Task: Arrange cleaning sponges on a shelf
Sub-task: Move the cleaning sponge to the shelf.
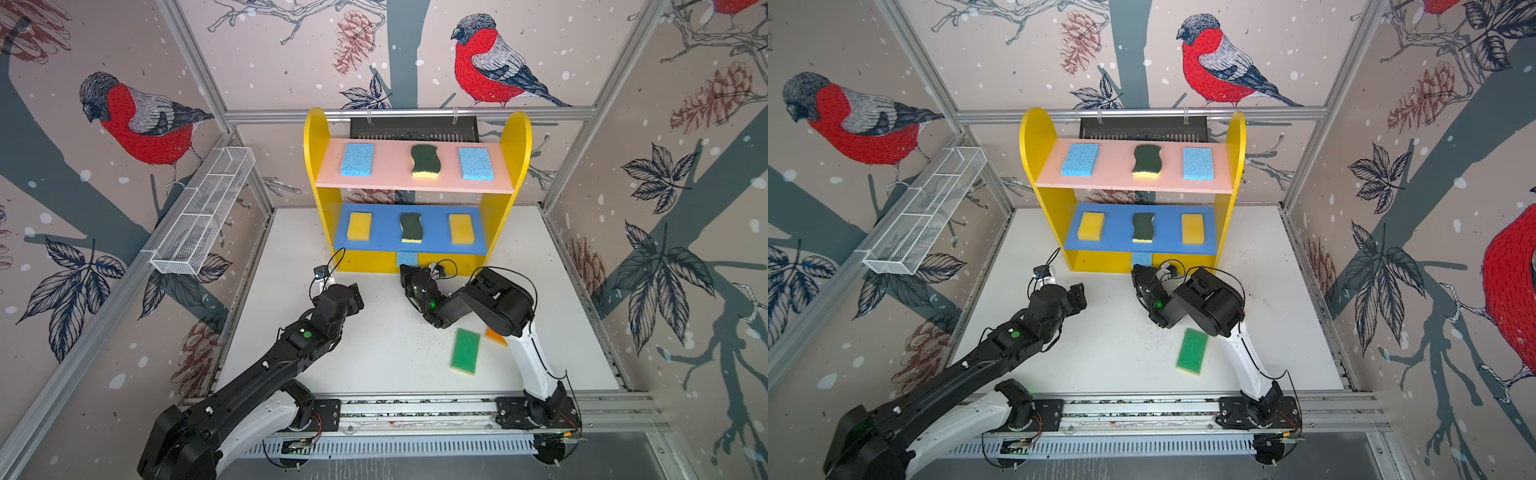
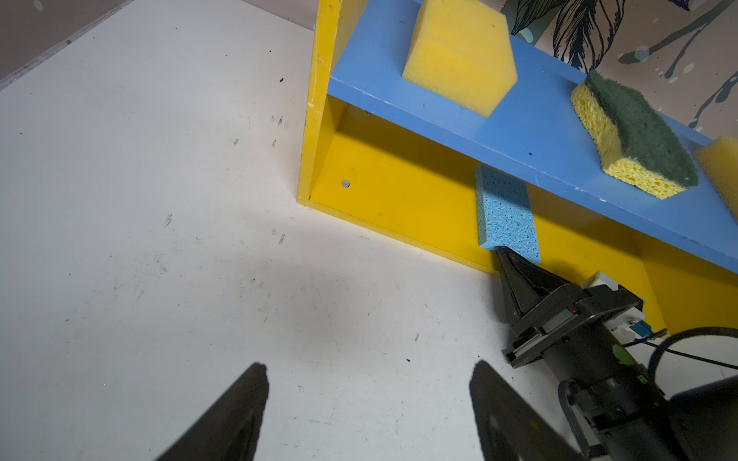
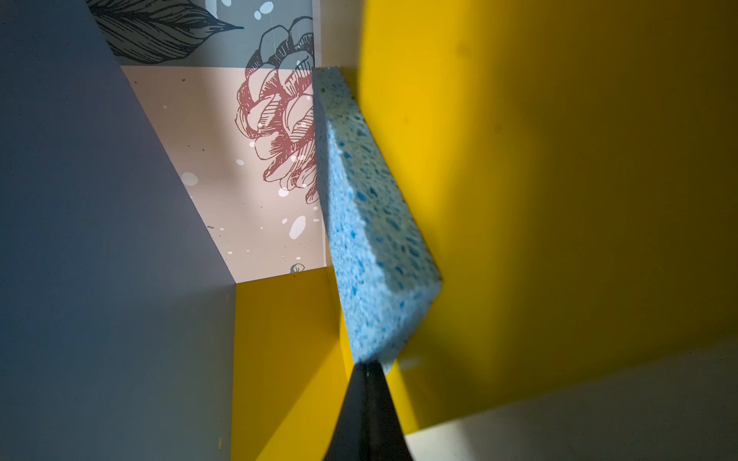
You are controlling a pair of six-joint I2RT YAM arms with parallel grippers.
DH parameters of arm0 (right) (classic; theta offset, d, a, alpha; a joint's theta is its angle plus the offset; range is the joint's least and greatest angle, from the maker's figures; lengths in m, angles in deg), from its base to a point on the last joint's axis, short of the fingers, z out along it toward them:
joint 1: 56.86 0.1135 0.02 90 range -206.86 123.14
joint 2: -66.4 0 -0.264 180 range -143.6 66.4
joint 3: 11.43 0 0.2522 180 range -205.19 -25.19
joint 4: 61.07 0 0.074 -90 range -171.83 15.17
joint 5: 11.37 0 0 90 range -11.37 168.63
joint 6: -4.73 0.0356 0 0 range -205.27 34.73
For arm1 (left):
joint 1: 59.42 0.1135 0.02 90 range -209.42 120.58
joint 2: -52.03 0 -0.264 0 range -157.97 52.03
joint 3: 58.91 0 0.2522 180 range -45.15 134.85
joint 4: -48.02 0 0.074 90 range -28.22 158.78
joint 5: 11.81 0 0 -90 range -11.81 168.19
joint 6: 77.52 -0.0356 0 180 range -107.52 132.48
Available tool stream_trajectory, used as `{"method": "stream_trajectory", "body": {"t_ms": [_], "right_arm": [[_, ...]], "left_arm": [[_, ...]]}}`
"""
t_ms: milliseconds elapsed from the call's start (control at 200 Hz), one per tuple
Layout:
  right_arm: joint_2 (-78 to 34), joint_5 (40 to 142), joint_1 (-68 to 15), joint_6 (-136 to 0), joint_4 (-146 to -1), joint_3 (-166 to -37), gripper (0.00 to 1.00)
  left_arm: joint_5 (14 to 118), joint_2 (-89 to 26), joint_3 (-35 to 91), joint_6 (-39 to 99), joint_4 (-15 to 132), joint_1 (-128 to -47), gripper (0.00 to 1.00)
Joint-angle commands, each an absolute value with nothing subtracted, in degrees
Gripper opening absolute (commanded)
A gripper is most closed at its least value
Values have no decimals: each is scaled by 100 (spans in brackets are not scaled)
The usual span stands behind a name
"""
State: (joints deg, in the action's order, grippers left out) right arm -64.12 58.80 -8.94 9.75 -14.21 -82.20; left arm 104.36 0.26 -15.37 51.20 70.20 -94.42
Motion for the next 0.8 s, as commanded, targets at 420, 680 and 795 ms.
{"method": "stream_trajectory", "body": {"t_ms": [420, 680, 795], "right_arm": [[-6606, 6274, -966, 1185, -2944, -8164, 0], [-6596, 6497, -1079, 1097, -2895, -8137, 0], [-6558, 6548, -1067, 1080, -2823, -8084, 0]], "left_arm": [[10479, -18, -1553, 5168, 7042, -9435, 80], [10450, 15, -1544, 5211, 7156, -9439, 80], [10455, 92, -1544, 5233, 7221, -9439, 80]]}}
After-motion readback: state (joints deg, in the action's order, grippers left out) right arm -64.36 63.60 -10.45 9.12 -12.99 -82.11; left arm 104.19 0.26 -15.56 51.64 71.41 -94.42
